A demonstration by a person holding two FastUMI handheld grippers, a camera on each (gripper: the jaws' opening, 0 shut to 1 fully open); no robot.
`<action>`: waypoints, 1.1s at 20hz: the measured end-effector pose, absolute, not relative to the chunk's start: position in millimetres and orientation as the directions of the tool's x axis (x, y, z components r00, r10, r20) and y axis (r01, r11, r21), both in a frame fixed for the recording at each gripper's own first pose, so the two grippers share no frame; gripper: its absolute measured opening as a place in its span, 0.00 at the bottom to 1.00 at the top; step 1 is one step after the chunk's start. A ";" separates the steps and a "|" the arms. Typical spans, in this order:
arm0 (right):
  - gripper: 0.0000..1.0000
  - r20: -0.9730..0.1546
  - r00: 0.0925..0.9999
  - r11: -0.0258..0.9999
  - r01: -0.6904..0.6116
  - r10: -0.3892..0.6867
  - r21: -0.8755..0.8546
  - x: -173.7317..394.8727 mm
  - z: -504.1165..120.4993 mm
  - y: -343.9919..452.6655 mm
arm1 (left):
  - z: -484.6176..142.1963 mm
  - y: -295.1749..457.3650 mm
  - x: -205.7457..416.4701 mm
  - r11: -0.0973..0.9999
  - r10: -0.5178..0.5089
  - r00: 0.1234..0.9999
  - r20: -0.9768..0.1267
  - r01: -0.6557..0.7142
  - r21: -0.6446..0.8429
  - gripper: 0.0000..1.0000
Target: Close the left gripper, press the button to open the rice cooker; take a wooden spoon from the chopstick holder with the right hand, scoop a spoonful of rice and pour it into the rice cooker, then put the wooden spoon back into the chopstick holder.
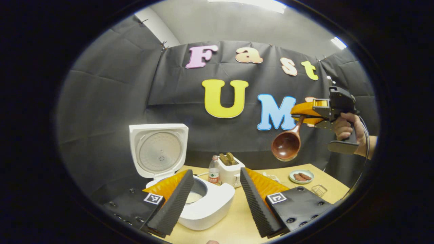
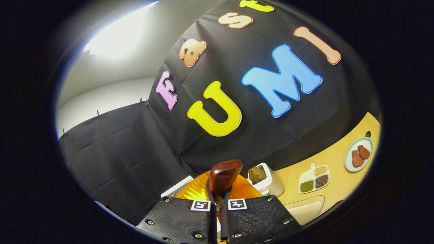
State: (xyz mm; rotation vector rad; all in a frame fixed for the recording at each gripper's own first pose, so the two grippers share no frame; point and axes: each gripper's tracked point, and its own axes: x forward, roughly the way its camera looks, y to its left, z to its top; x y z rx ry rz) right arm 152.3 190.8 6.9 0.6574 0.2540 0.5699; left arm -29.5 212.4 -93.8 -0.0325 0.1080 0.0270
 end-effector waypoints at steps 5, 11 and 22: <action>0.05 -0.066 0.886 0.707 -0.319 0.459 0.632 119.4 7.4 107.6 | -87.2 180.3 -25.9 1.000 -0.017 0.994 -0.105 0.015 -0.020 1.00; 0.04 -0.092 0.938 0.745 -0.202 0.333 0.636 101.2 -4.6 24.6 | -84.4 142.7 -22.9 0.999 -0.052 0.993 -0.103 0.052 -0.003 1.00; 0.05 -0.218 0.960 0.840 -0.031 0.176 0.542 94.7 -63.2 -61.3 | -70.6 106.8 -30.4 0.999 -0.048 0.994 -0.097 0.049 0.005 1.00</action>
